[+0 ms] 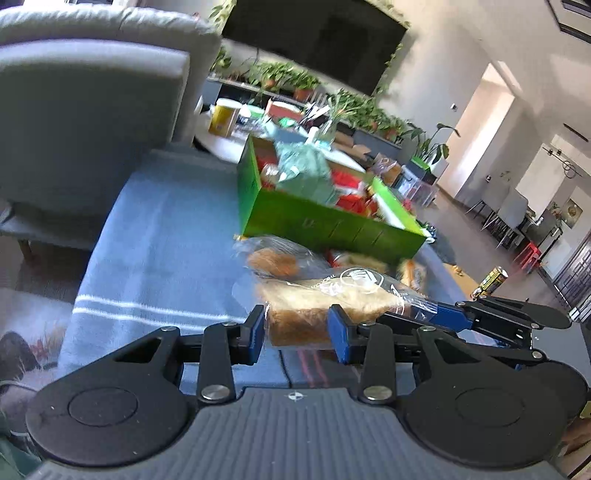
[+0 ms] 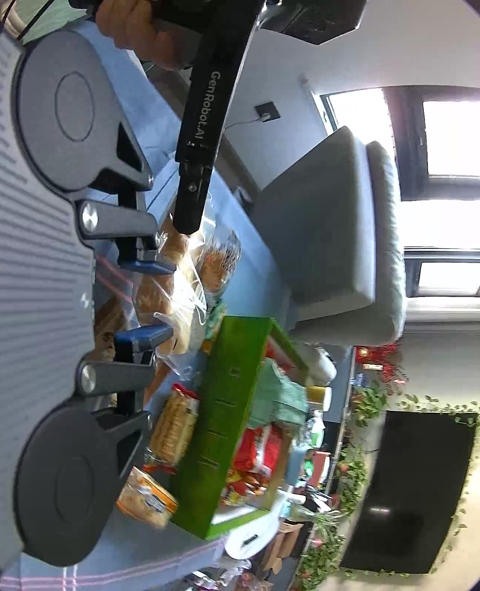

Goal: Organize snacks
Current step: 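Grasp the wrapped bread loaf with the left gripper while the right also grips it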

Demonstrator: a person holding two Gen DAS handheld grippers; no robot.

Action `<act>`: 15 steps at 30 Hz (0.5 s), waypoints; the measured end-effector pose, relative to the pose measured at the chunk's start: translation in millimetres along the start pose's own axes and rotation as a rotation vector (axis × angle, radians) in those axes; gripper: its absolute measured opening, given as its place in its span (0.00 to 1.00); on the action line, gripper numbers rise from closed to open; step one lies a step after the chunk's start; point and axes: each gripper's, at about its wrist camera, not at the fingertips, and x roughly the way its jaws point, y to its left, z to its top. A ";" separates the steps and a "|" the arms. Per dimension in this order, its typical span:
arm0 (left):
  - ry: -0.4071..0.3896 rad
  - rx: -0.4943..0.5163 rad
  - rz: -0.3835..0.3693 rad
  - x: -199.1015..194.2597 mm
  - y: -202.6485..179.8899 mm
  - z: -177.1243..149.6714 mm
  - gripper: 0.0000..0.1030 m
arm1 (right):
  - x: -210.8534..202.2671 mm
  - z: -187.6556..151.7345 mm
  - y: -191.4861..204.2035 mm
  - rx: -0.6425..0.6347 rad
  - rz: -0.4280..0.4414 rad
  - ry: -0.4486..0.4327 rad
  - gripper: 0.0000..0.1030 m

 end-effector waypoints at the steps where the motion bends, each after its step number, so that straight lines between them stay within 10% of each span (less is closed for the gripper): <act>1: -0.024 0.017 -0.001 -4.7 -3.9 2.0 0.33 | -2.8 2.8 0.5 -0.005 -0.004 -0.008 0.38; 15: -0.127 0.113 -0.013 -18.4 -31.9 37.5 0.33 | -20.3 30.0 -16.2 -0.020 -0.042 -0.113 0.38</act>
